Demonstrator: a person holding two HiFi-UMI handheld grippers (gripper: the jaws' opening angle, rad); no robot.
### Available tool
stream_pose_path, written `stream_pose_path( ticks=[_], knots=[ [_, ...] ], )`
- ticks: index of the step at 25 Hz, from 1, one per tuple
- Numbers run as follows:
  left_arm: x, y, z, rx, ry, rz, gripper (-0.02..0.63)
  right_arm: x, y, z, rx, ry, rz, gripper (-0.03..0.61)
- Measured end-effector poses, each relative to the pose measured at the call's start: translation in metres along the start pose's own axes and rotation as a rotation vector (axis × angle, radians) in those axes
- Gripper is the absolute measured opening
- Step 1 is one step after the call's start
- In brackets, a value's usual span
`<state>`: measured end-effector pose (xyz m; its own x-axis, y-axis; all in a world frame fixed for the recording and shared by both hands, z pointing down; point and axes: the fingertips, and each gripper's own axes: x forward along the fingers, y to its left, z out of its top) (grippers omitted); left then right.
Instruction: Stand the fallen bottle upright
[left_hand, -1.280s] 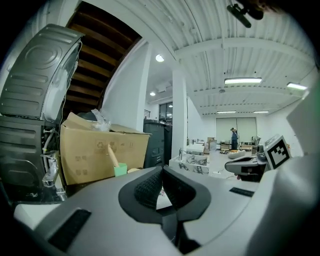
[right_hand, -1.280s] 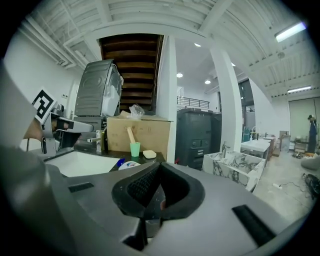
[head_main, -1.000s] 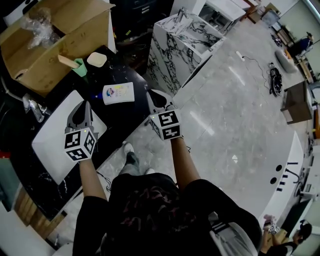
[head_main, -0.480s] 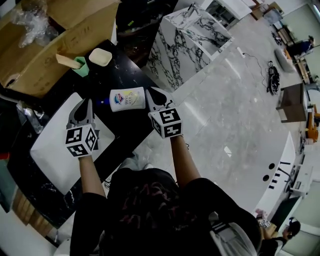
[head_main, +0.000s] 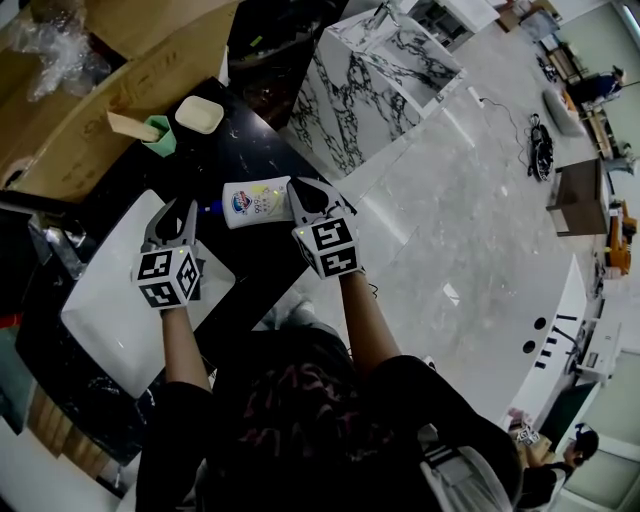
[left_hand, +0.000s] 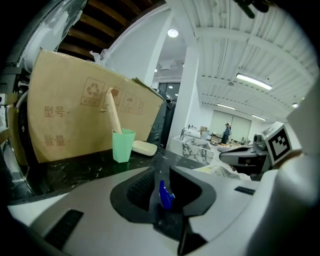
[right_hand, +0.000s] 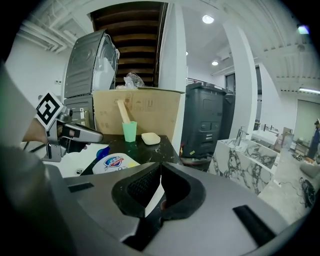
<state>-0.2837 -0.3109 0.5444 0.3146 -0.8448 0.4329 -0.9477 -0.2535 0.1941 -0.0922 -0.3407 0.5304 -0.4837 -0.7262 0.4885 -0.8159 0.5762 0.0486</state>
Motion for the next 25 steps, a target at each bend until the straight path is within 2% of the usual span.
stream_pose_path(
  ticks=[9, 15, 20, 25],
  knots=[
    [0.011, -0.004, -0.021, 0.01, 0.091, 0.003, 0.129, 0.005, -0.001, -0.016, -0.009, 0.033, 0.021, 0.015],
    [0.019, -0.006, -0.037, -0.058, 0.134, -0.008, 0.127, 0.009, -0.002, -0.013, -0.011, 0.024, 0.045, 0.012],
    [0.024, -0.006, -0.039, -0.083, 0.12, -0.006, 0.092, 0.011, 0.0, -0.014, -0.007, 0.018, 0.06, 0.012],
    [0.022, -0.006, -0.039, -0.061, 0.122, 0.019, 0.066, 0.009, 0.0, -0.016, -0.008, 0.012, 0.076, 0.012]
  ],
)
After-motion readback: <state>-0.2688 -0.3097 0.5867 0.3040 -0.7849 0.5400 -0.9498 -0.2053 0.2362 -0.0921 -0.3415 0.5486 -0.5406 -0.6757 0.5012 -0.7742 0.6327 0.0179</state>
